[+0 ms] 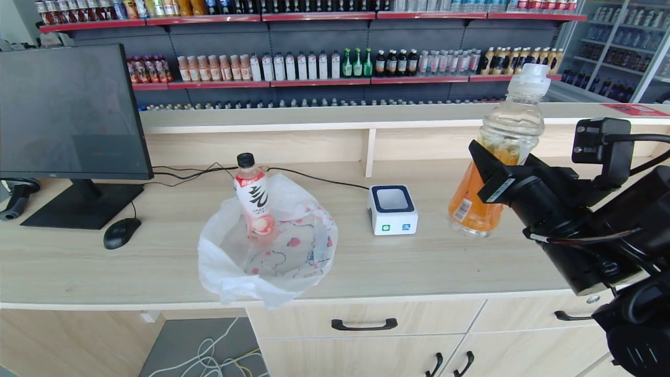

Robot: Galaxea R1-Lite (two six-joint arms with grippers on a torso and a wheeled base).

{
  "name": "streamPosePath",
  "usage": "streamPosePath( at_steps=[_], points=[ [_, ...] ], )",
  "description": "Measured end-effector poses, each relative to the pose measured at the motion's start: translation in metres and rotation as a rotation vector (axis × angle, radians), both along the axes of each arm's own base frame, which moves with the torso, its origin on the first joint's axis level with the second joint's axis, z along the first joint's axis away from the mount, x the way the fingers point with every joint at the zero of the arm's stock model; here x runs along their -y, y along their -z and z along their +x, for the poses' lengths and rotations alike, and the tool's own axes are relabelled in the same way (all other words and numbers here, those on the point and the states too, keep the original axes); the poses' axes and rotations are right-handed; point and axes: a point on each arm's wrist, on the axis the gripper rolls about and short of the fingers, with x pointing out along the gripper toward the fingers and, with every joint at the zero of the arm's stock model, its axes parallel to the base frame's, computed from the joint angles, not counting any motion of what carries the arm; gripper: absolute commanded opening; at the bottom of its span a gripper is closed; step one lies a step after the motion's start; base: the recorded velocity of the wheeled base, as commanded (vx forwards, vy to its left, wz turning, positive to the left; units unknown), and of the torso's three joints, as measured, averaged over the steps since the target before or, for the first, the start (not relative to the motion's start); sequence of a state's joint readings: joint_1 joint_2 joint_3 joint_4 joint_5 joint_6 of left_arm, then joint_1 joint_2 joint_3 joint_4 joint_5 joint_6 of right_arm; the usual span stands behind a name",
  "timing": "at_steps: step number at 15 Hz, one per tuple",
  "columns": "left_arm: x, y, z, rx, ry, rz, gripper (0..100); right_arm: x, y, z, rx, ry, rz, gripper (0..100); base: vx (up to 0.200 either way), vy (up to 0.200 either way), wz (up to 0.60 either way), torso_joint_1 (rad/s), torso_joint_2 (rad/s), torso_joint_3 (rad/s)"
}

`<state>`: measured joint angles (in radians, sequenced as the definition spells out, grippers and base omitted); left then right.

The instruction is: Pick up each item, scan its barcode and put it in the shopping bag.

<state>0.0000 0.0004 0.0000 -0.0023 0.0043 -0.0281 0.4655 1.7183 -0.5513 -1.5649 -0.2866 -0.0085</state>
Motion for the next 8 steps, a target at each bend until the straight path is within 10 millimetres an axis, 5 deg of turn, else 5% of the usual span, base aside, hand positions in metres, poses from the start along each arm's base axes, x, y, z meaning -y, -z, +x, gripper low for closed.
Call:
streamPosePath(
  at_steps=[8],
  points=[
    [0.0000, 0.0000, 0.0000, 0.000, 0.000, 0.001, 100, 0.0014, -0.0025, 0.0008, 0.012, 0.006, 0.006, 0, 0.000, 0.200, 0.00, 0.003, 0.00, 0.000]
  ],
)
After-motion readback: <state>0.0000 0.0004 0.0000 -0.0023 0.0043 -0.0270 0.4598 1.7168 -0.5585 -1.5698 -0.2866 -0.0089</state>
